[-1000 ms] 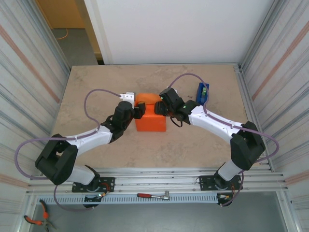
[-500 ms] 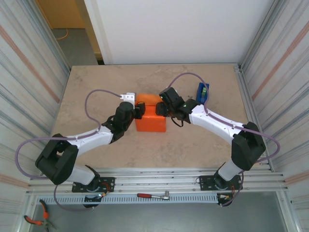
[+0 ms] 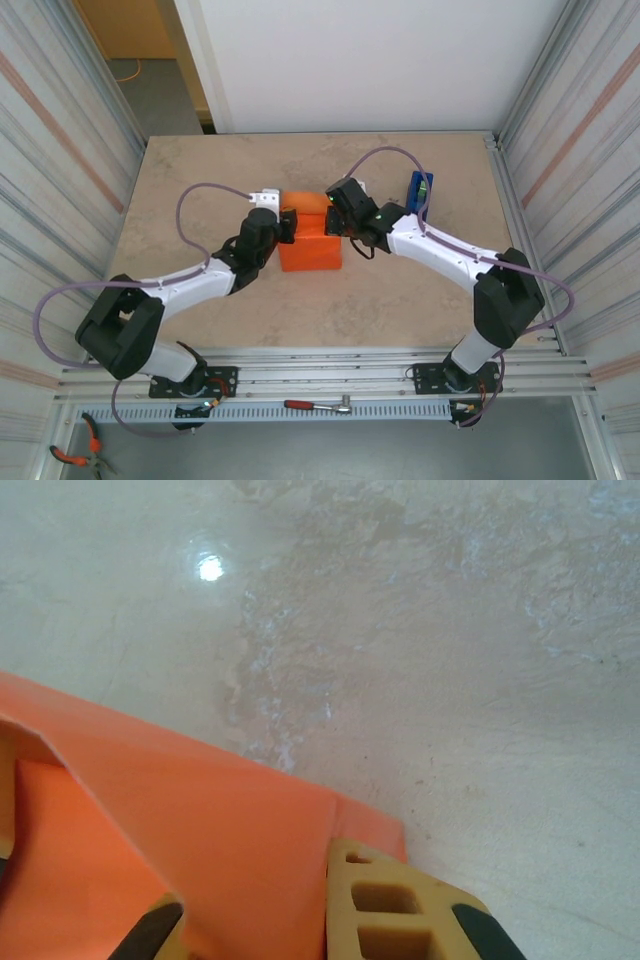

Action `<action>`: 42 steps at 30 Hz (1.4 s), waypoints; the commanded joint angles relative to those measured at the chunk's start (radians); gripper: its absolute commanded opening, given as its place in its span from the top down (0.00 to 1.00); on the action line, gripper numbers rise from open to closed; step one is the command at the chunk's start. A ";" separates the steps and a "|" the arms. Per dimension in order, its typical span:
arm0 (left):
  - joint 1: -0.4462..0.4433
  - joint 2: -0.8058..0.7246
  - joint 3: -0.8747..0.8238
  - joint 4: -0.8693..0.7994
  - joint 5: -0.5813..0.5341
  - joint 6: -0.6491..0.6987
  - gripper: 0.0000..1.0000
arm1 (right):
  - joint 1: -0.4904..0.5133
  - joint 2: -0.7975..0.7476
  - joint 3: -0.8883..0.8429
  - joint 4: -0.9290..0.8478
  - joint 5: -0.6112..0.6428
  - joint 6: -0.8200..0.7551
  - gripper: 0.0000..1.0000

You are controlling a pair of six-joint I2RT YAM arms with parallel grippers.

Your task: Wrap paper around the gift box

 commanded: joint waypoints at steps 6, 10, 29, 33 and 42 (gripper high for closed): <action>-0.017 0.000 0.080 -0.049 0.023 0.040 0.92 | 0.015 0.044 0.074 -0.092 -0.014 -0.033 1.00; -0.025 -0.042 0.102 -0.065 0.044 0.042 1.00 | 0.021 0.006 0.090 -0.111 -0.014 -0.037 1.00; -0.076 -0.117 -0.062 -0.026 0.047 -0.039 1.00 | 0.048 -0.131 -0.130 -0.062 -0.024 0.046 0.99; -0.084 -0.145 -0.134 -0.010 0.029 -0.066 1.00 | 0.046 -0.165 -0.150 -0.067 -0.031 0.057 0.71; -0.089 -0.189 -0.183 -0.002 0.002 -0.097 1.00 | 0.049 -0.200 -0.151 -0.071 -0.045 0.090 0.32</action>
